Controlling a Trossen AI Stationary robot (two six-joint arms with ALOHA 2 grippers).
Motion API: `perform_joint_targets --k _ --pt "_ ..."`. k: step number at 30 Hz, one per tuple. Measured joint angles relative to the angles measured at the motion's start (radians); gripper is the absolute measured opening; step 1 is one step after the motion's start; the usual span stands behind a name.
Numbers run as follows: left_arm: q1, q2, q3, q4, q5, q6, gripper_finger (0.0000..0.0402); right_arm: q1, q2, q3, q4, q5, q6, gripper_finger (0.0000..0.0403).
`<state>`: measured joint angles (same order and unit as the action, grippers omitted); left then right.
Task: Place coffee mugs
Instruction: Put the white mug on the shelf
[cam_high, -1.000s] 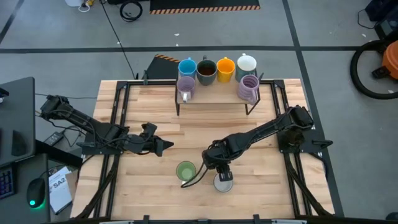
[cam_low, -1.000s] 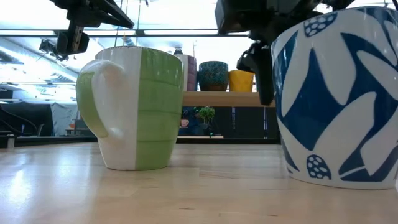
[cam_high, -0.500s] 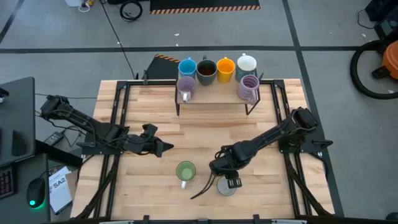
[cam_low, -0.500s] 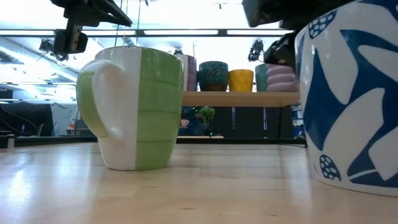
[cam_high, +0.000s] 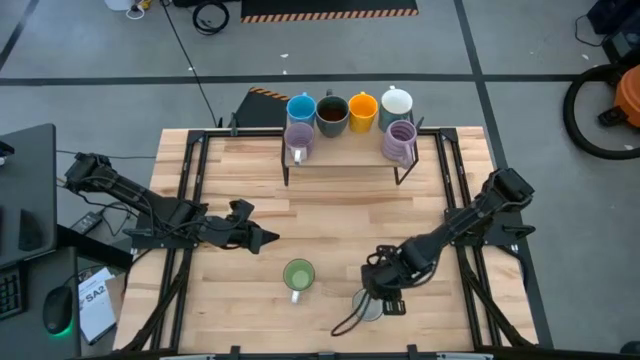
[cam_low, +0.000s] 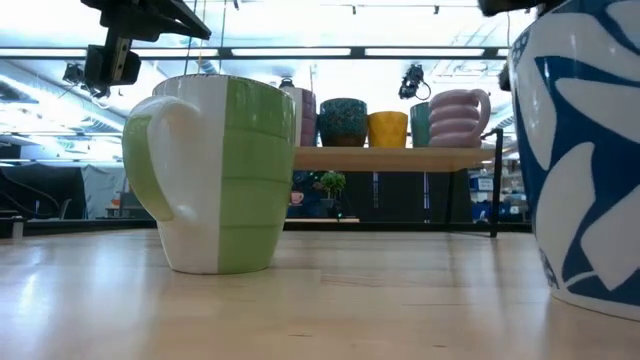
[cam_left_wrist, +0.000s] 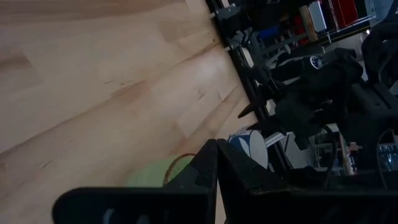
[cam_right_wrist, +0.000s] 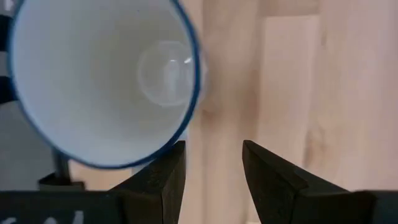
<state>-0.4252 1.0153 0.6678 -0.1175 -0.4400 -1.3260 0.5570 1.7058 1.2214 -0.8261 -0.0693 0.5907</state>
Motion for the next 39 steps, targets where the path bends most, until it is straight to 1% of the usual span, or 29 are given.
perform_joint_targets --k 5,15,19,27,30,35,39 --pt "0.0 0.0 0.0 0.001 0.0 -0.003 0.0015 0.058 -0.008 -0.03 0.053 0.005 0.081 0.0164" --pt "0.0 0.0 0.0 0.002 0.0 -0.025 0.0015 0.161 -0.008 -0.031 0.129 0.049 0.231 0.0164" --pt "0.0 0.0 0.0 0.002 0.0 -0.03 0.0015 0.192 -0.008 -0.031 0.18 0.056 0.289 0.0164" --pt "0.0 0.0 0.0 0.002 0.0 -0.051 0.0015 0.242 -0.008 -0.031 0.275 0.126 0.386 0.0158" --pt "0.0 0.0 0.0 0.002 0.0 -0.052 0.0015 0.247 -0.008 -0.031 0.307 0.136 0.405 0.0154" --pt "0.0 0.0 0.0 0.002 0.0 -0.052 0.0015 0.248 -0.008 -0.025 0.285 0.106 0.416 0.0153" --pt "0.0 0.0 0.0 0.002 0.0 -0.052 0.0015 0.25 -0.008 0.027 0.154 0.086 0.394 0.0153"
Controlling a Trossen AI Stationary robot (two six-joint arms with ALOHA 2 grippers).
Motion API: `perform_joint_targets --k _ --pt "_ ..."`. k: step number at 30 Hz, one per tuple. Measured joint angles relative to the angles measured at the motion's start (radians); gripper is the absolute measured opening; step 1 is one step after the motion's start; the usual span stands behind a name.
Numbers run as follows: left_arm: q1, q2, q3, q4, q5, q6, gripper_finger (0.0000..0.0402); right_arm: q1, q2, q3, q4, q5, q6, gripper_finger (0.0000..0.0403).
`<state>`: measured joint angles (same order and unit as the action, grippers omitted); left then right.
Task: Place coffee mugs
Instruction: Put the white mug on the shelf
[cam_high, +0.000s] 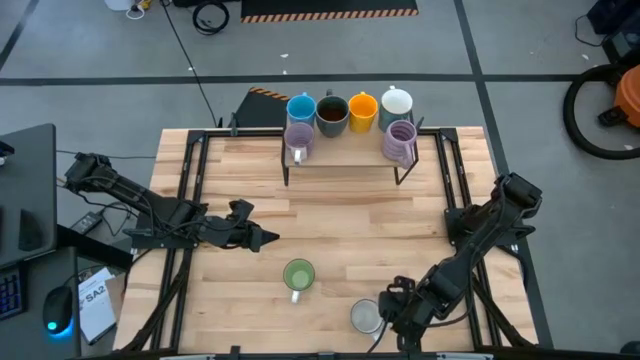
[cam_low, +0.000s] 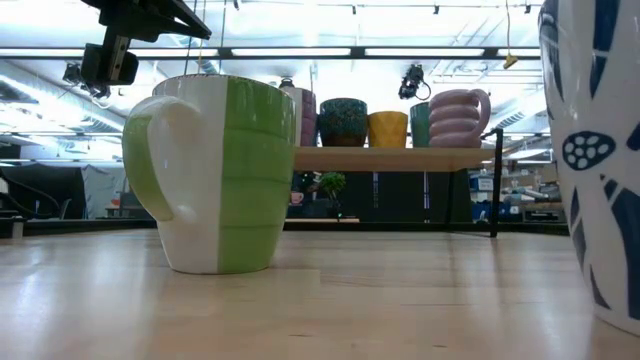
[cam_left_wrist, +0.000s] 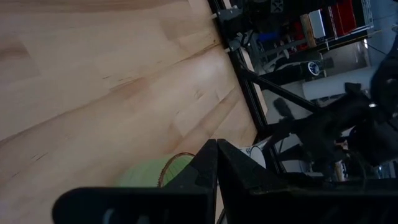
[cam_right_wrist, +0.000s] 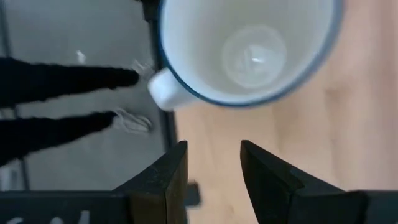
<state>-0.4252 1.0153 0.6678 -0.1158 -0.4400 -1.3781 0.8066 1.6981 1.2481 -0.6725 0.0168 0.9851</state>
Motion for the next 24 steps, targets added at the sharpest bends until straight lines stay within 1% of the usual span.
perform_joint_targets --k 2,4,8,11,15,20,24 --pt "0.0 0.0 0.0 0.0 0.0 0.0 0.0015 -0.001 0.0 0.042 -0.079 0.001 -0.03 0.0153" --pt "0.0 0.0 0.0 0.0 0.0 0.0 0.0015 -0.001 0.0 0.082 -0.112 0.009 -0.08 0.0153" --pt "0.003 0.0 0.0 0.0 0.0 0.002 0.0015 0.01 0.0 0.145 -0.111 0.072 -0.249 0.0153" --pt "0.003 0.0 0.0 -0.001 0.0 0.002 0.0015 0.019 0.0 0.163 -0.116 0.115 -0.394 0.0153" --pt "0.003 0.0 0.0 -0.001 0.0 0.002 0.0015 0.022 0.0 0.171 -0.115 0.12 -0.534 0.0153" --pt "0.003 0.0 0.0 -0.001 0.0 0.001 0.0015 0.021 0.0 0.171 -0.114 0.121 -0.618 0.0154" --pt "0.003 0.0 0.0 0.0 0.0 -0.013 0.0015 0.008 0.0 0.171 -0.093 0.12 -0.63 0.0154"
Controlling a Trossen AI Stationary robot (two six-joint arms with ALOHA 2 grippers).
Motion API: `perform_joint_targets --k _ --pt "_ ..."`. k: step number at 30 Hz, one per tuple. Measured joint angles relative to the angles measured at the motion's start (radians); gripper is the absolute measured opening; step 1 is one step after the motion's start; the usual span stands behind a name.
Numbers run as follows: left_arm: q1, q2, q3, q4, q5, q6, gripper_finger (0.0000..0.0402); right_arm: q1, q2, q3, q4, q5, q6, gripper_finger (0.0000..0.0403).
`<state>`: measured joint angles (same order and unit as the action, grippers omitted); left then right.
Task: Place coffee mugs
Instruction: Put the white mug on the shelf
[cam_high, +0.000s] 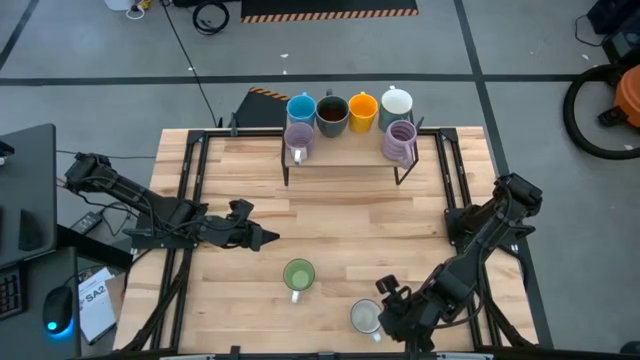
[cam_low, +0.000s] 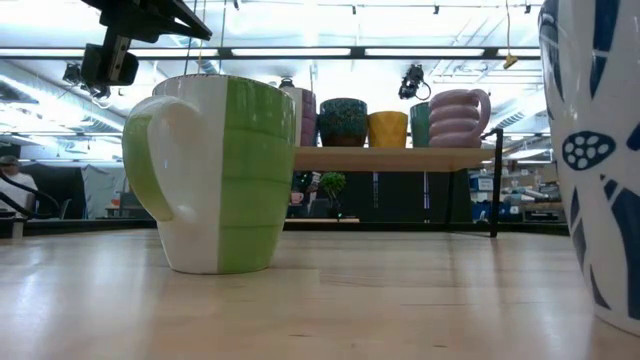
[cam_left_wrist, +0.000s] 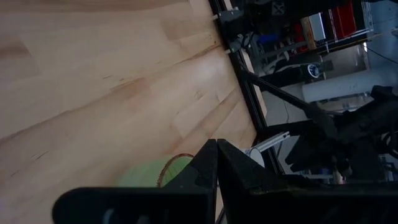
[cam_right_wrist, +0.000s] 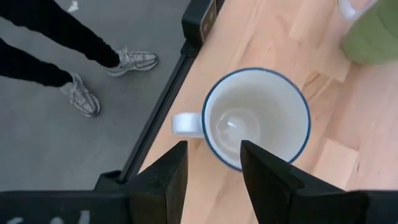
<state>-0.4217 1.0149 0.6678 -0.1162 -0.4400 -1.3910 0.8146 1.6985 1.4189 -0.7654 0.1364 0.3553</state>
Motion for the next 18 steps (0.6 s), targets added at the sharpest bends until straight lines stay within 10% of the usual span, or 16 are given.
perform_joint_targets --k 11,18 --pt "0.0 0.0 0.0 0.028 -0.004 0.022 0.0015 -0.039 0.005 0.007 0.03 -0.024 -0.084 0.0154" --pt "0.0 0.0 0.0 0.352 -0.038 0.365 0.0015 -0.035 0.072 0.006 0.024 -0.034 -0.162 0.0154"
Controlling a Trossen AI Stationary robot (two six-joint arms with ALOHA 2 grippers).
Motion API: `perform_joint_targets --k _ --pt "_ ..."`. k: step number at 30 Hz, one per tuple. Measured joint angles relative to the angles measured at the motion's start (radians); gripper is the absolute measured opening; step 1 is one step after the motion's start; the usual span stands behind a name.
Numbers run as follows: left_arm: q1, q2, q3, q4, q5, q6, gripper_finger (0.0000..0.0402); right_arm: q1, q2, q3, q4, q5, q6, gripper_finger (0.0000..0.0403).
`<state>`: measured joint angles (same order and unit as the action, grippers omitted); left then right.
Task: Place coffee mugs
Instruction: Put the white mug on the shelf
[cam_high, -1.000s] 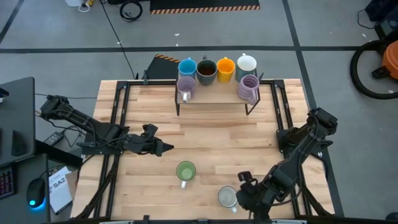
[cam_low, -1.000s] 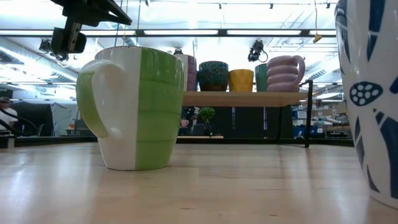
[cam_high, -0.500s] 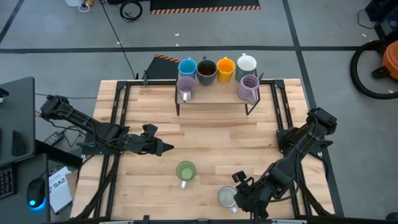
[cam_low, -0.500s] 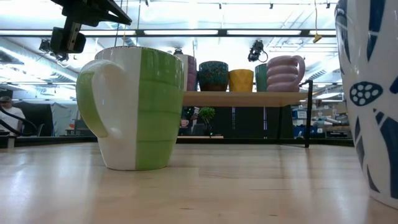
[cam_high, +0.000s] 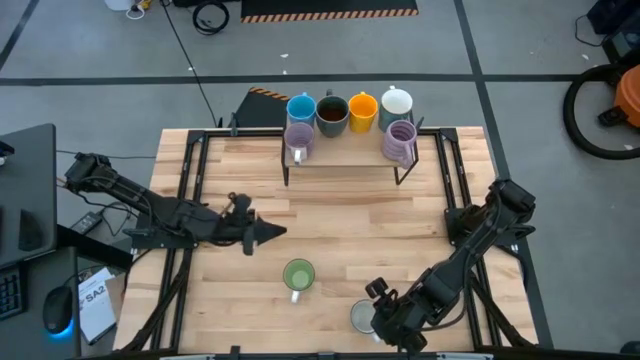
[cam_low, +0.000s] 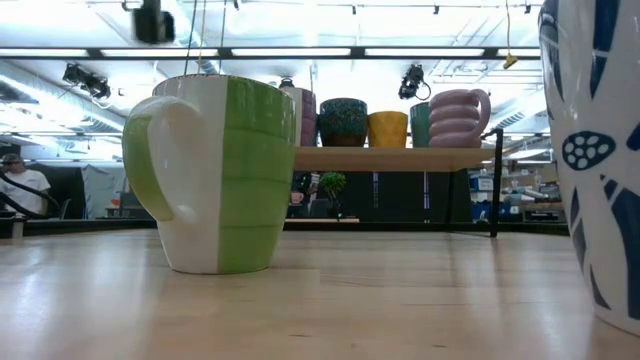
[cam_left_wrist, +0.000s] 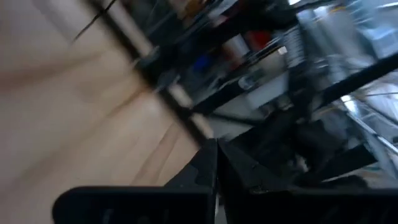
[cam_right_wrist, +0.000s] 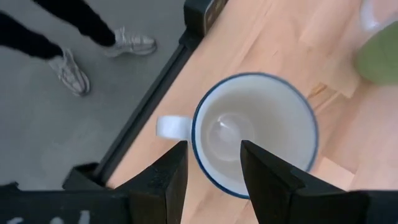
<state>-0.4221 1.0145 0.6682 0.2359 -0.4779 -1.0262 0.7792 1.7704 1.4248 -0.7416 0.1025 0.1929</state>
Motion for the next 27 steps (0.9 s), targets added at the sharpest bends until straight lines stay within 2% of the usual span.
perform_joint_targets --k 3,7,21,27 --pt "0.0 0.0 0.0 0.101 -0.026 0.108 0.0015 0.0 0.012 0.0 -0.002 -0.006 -0.02 0.0154" --pt "0.0 0.0 0.0 0.176 -0.03 0.178 0.0015 -0.005 0.012 0.0 -0.006 -0.022 -0.046 0.0154" --pt "0.0 0.0 0.0 0.178 -0.065 0.185 0.0015 -0.004 0.012 -0.072 0.075 -0.071 -0.101 0.0154" --pt "0.0 0.0 0.0 0.177 -0.064 0.185 0.0015 -0.005 0.012 -0.114 0.119 -0.044 -0.142 0.0154"
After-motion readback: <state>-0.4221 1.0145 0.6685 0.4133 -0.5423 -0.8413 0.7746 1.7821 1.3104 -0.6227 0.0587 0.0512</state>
